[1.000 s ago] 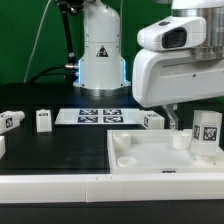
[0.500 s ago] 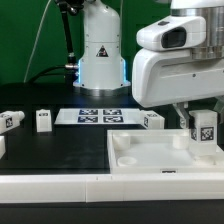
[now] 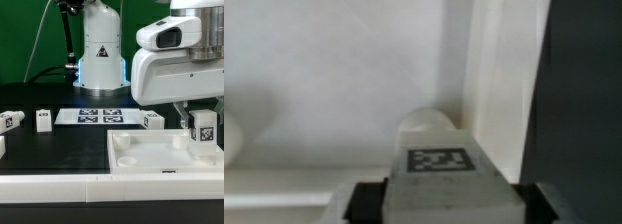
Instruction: Assemble one leg
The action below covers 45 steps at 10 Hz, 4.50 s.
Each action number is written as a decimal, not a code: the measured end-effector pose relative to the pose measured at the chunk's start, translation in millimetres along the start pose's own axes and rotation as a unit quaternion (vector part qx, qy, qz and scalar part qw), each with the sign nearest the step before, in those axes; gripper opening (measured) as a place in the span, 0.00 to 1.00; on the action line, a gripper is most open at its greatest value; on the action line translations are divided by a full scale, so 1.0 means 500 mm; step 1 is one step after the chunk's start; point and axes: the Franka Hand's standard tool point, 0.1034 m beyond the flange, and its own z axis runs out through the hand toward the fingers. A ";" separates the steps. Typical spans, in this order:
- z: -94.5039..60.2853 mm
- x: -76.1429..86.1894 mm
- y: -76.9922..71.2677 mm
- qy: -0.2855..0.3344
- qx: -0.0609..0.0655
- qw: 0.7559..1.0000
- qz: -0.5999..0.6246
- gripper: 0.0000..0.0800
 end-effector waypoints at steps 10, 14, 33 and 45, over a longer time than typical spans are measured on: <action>0.000 -0.001 -0.011 0.002 0.021 0.940 0.340 0.46; 0.000 0.004 -0.009 -0.005 0.015 0.992 0.127 0.80; 0.005 0.010 -0.008 0.006 -0.016 0.975 -0.219 0.36; 0.008 0.014 -0.005 0.019 0.011 0.929 0.369 0.36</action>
Offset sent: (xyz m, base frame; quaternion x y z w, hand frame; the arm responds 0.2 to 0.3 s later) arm -0.0034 -0.0024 0.0015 -0.0267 -0.0178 0.3503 0.9361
